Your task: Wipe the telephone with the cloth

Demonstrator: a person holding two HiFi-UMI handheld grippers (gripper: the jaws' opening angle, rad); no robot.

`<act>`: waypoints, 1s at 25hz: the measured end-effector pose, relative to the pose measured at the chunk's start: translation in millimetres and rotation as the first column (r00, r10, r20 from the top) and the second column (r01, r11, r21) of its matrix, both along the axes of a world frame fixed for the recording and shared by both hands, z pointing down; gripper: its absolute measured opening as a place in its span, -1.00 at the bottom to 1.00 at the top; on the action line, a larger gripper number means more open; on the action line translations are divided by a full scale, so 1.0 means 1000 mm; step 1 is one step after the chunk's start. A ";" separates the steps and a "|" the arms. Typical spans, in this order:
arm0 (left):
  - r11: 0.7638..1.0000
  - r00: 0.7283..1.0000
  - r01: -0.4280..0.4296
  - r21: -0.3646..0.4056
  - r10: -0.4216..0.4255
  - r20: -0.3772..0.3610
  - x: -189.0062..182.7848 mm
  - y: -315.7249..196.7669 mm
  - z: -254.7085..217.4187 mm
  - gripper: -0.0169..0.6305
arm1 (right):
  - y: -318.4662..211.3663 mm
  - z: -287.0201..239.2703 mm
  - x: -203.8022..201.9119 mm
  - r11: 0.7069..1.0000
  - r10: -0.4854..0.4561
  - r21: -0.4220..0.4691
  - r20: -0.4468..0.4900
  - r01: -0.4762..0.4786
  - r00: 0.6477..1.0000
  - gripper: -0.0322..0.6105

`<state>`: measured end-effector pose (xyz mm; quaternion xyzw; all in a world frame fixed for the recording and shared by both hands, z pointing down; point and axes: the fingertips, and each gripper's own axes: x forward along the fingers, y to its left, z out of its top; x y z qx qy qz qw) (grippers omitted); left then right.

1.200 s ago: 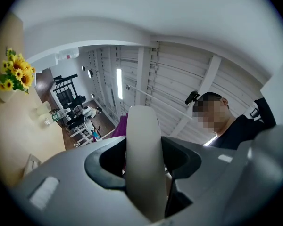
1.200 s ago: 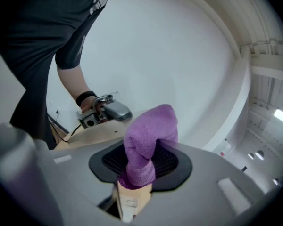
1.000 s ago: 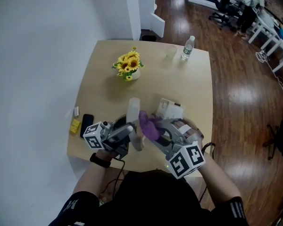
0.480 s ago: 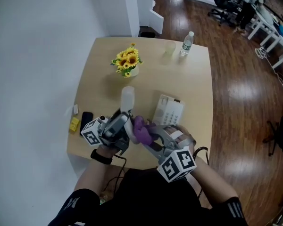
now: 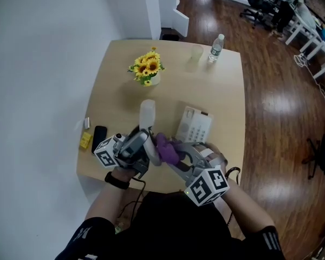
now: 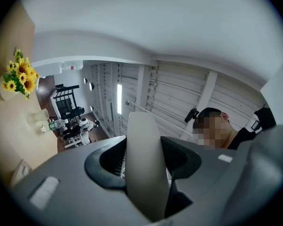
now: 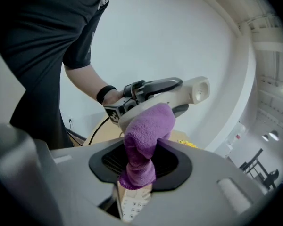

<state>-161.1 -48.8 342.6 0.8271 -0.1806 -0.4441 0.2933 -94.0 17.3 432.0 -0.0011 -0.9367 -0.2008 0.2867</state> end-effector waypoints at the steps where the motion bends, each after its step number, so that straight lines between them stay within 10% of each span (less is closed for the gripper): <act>1: 1.000 1.000 0.001 -0.001 -0.001 0.002 0.001 0.000 0.001 -0.28 | 0.000 -0.001 -0.003 1.000 -0.011 0.007 -0.007 0.011 1.000 -0.48; 10: 0.999 0.999 0.029 -0.034 -0.028 0.040 -0.006 -0.003 0.011 -0.28 | 0.042 0.029 0.008 0.986 -0.169 -0.015 -0.111 0.169 0.979 -0.48; 18: 0.990 0.984 0.051 -0.128 -0.028 0.174 -0.007 0.001 0.042 -0.28 | -0.058 0.105 0.041 0.959 0.181 -0.198 -0.115 -0.201 0.977 -0.48; 25: 0.940 0.943 0.129 -0.317 -0.017 0.332 0.000 -0.002 0.103 -0.28 | -0.170 0.191 0.061 0.937 0.315 -0.043 -0.329 -0.347 0.890 -0.48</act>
